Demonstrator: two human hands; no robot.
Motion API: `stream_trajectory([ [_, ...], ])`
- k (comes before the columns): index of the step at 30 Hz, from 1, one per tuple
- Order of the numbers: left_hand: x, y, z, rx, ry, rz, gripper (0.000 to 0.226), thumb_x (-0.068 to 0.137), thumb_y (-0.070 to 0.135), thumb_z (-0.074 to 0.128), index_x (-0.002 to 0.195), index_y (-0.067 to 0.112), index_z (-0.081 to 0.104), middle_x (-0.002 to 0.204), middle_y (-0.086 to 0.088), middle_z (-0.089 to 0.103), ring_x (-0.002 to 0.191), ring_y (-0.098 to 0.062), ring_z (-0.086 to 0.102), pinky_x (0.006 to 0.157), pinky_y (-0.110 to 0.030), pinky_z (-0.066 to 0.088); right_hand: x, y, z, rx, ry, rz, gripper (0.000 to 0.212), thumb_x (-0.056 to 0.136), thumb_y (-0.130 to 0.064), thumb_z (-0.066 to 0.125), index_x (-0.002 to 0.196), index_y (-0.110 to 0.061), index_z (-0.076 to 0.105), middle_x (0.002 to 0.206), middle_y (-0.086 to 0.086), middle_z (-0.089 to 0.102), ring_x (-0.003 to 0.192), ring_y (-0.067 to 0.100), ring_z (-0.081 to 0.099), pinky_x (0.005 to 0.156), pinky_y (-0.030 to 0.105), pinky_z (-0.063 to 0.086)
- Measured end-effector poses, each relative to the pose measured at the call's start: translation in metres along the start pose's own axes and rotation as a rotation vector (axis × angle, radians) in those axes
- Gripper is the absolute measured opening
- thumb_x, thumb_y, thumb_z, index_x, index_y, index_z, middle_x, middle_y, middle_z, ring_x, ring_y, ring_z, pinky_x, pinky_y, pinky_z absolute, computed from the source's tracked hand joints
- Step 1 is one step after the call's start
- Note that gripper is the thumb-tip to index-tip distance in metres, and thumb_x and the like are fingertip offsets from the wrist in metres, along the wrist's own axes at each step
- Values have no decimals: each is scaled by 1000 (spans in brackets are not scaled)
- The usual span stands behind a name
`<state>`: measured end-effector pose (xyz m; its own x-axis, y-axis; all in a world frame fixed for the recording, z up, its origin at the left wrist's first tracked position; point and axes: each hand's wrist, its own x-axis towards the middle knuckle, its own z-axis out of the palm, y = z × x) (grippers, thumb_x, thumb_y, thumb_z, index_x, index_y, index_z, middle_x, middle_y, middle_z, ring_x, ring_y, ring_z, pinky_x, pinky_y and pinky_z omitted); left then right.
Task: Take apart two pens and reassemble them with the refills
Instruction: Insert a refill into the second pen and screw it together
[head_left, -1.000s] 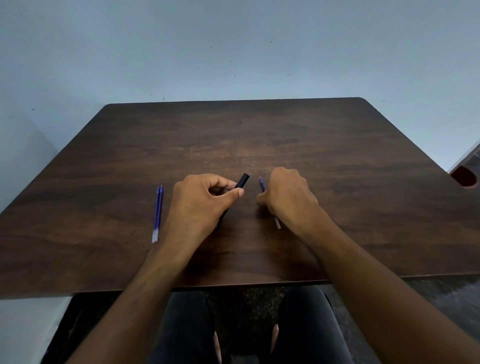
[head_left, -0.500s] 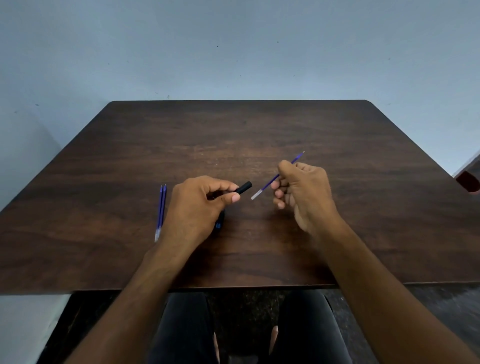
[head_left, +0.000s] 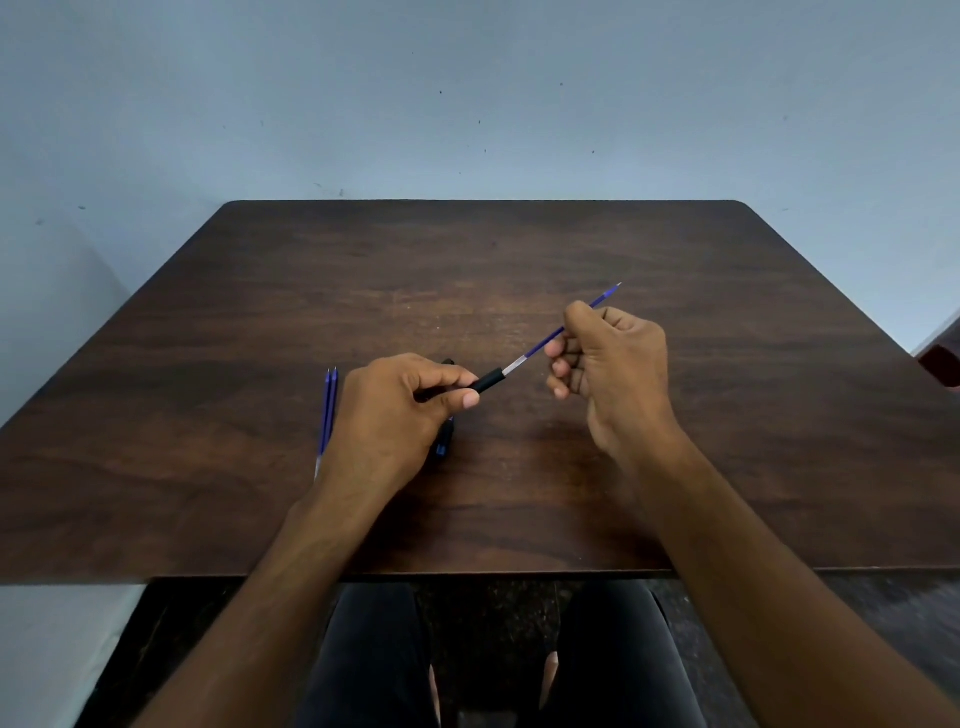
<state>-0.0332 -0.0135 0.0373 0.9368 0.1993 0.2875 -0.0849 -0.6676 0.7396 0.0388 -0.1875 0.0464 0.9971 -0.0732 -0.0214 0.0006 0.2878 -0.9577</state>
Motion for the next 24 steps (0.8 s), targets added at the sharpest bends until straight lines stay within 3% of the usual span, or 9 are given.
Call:
stream_trajectory([
  [11,0,0,0,7,-11,-9,20,80,20,80,98,27,78,84,16,70,81,-1,64,72,-12,43,-3,5,3,-20,-2,-10,24,88,-5,60,64,-8,58,57,10,66,40,16,50,39,27,44],
  [17,0,-2,0,-16,-18,-39,19,81,20,78,97,31,76,85,15,70,78,-4,66,76,-25,54,-12,17,5,-76,-118,0,26,83,-6,61,59,-18,63,62,11,69,43,15,53,41,27,44],
  [24,1,-7,0,28,5,5,25,81,23,78,88,45,69,82,24,67,84,7,63,72,-7,41,-19,23,6,-142,-144,22,18,89,-8,64,72,-10,64,60,5,67,45,12,51,41,26,42],
])
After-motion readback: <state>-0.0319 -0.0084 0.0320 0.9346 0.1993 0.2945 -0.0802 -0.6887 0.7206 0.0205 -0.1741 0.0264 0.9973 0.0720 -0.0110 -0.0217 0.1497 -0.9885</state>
